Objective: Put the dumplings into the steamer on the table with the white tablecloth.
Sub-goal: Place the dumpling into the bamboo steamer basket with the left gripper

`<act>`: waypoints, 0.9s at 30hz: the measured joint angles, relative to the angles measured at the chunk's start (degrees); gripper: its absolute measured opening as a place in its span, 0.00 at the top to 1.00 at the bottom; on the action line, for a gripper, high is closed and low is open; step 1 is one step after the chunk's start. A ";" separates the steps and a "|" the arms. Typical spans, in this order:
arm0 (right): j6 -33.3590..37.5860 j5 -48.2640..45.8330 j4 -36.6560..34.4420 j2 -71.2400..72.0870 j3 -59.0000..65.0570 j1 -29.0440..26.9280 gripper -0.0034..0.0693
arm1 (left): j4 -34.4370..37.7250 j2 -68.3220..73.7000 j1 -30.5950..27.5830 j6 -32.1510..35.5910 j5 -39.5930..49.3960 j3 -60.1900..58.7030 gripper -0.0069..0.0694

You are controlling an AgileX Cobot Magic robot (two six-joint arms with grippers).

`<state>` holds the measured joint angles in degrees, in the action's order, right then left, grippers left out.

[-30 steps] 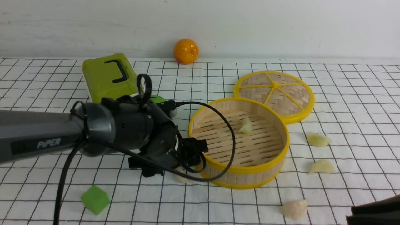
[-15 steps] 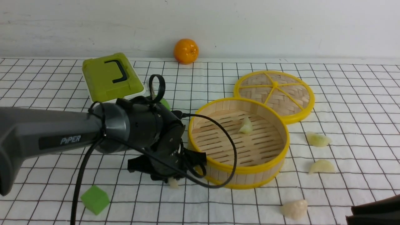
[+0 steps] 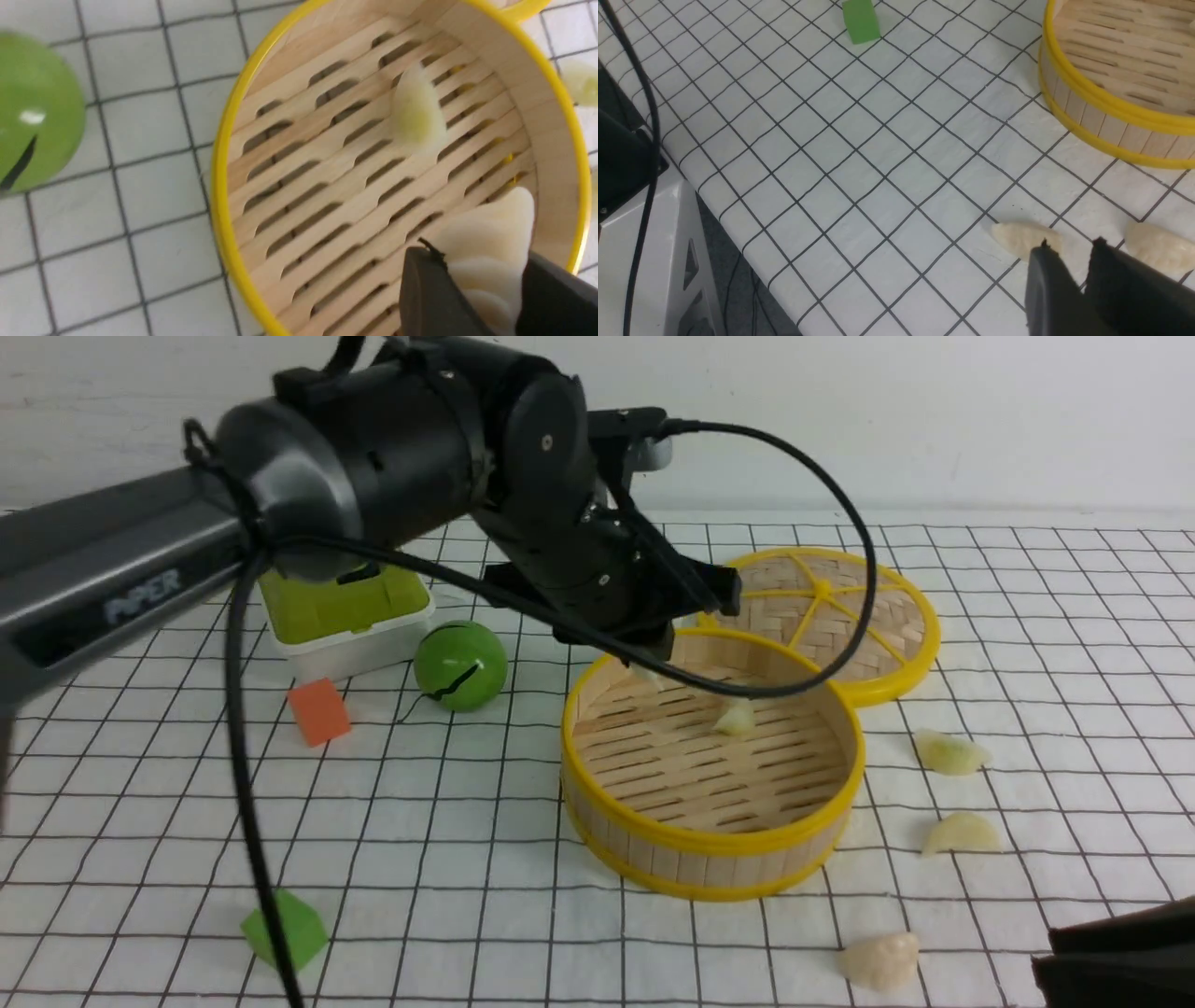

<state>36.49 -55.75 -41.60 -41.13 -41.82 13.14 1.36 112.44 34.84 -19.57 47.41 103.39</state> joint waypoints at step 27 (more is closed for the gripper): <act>0.00 -0.58 2.63 0.00 0.00 0.00 0.77 | -3.82 11.02 0.05 7.28 20.60 23.38 0.18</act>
<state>36.49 -56.33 -38.97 -41.13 -41.82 13.14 -2.45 123.46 34.89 -12.29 68.00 126.76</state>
